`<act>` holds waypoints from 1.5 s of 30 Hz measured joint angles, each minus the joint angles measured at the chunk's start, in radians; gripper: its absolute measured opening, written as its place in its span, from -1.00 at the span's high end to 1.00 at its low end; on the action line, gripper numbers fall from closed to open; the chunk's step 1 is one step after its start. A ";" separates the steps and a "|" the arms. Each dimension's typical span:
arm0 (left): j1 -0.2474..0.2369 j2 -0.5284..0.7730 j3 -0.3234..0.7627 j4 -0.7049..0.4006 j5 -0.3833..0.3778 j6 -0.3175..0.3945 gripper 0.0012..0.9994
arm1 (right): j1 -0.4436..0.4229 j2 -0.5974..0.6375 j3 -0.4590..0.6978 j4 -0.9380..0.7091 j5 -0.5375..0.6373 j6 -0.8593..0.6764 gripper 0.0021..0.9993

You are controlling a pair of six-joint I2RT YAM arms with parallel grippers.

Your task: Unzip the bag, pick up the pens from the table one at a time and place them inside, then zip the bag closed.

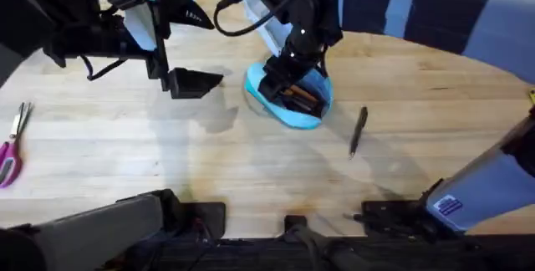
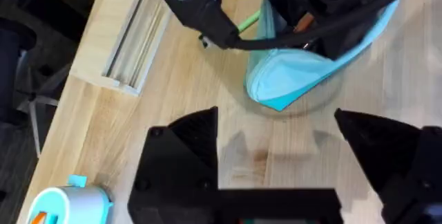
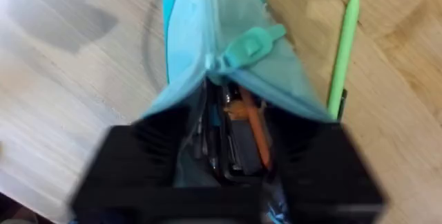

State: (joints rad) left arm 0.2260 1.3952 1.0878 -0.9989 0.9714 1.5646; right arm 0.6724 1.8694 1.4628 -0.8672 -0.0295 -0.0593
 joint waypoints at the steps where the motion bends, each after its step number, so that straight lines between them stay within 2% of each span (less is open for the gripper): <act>1: 0.000 0.000 0.000 0.000 0.000 0.000 -0.99 | 0.001 0.000 0.000 0.000 0.000 0.000 -0.57; 2: 0.000 0.000 0.000 0.000 0.000 0.000 -0.99 | 0.001 0.000 0.000 0.000 0.000 0.000 -0.84; 3: 0.000 0.000 0.000 0.000 0.000 0.000 -0.99 | 0.001 0.000 0.000 0.000 0.000 0.000 -0.95; 4: 0.000 0.000 0.000 0.000 0.000 0.000 -0.99 | 0.001 0.000 0.000 0.000 0.000 0.000 -0.98; 21: 0.000 0.000 0.000 0.001 0.000 0.000 -0.99 | 0.003 -0.033 0.000 -0.036 0.035 0.032 -0.99; 32: 0.000 0.000 0.000 0.003 0.000 0.000 -0.99 | -0.026 -0.350 0.000 -0.117 0.067 0.071 -1.00; 38: 0.000 0.000 0.000 0.007 0.000 0.000 -0.99 | -0.124 -0.514 0.000 -0.252 0.144 0.196 -1.00; 45: 0.000 0.000 0.000 0.009 0.000 0.000 -0.99 | -0.157 -0.616 -0.054 -0.369 0.265 0.358 -1.00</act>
State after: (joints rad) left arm 0.2260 1.3949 1.0878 -0.9894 0.9714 1.5646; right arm 0.5151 1.2537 1.4086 -1.2365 0.2353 0.2983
